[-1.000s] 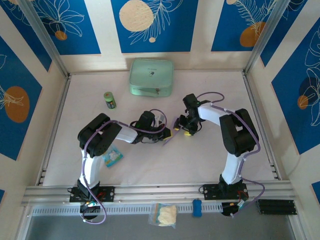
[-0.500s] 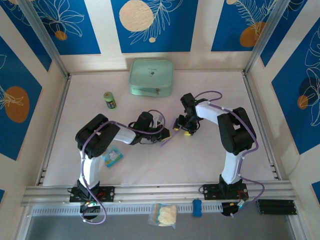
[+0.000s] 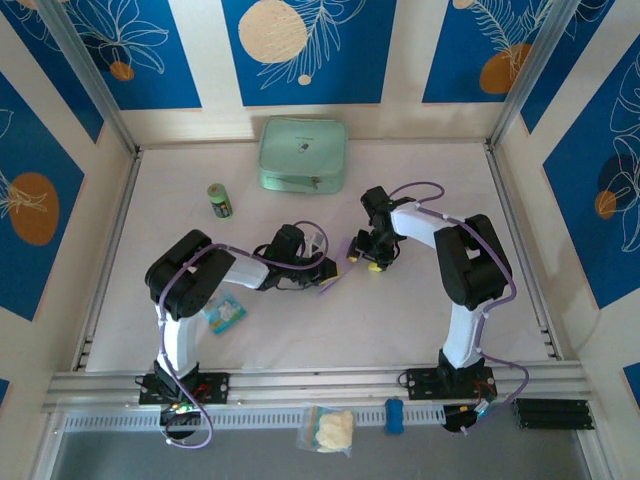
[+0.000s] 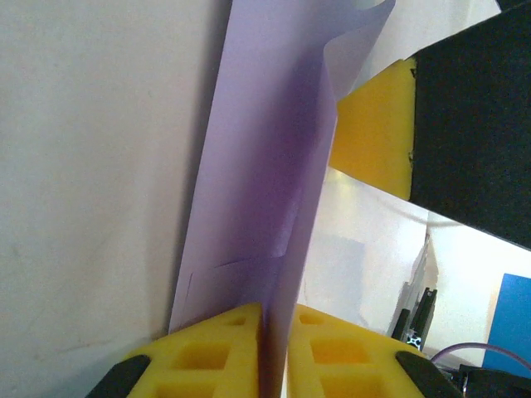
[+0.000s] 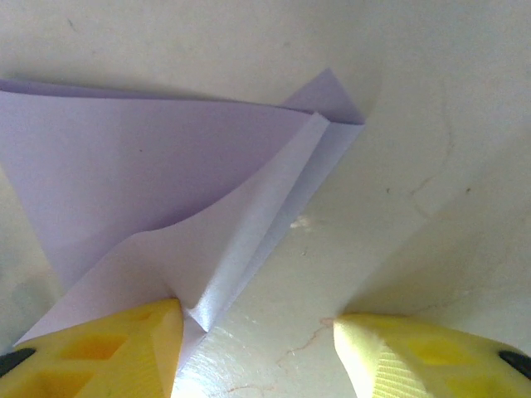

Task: Fold a paper plane with a square sheet of paper (pick it up from the middle)
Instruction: Fold the wing for the fifth time at the center of the table.

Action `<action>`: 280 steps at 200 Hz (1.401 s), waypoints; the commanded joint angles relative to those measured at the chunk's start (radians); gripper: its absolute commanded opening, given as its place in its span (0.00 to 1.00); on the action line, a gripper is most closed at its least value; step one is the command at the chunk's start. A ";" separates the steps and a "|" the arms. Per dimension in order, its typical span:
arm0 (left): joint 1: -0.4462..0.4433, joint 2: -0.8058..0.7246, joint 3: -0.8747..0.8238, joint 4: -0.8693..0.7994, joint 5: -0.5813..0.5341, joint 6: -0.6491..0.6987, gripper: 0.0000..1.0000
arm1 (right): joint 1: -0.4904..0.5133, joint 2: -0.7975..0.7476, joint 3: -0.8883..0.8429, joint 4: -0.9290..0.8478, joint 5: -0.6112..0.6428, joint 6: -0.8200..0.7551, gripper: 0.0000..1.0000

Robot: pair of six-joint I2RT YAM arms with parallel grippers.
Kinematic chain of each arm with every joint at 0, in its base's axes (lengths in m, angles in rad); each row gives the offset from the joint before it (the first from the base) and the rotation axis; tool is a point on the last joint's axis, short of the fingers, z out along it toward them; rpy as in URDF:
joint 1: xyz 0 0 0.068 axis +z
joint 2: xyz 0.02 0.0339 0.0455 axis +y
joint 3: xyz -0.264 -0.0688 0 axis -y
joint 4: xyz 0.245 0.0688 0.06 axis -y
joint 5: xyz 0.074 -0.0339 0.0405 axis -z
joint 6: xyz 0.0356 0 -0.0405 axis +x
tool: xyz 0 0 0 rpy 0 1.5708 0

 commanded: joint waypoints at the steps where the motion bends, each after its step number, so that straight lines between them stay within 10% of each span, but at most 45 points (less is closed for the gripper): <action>1: 0.009 -0.002 -0.019 -0.041 -0.010 0.000 0.17 | 0.022 0.151 -0.063 0.109 0.064 -0.004 0.56; 280: 0.027 -0.069 -0.112 0.129 -0.042 -0.058 0.40 | 0.043 0.228 0.003 0.059 0.097 -0.051 0.62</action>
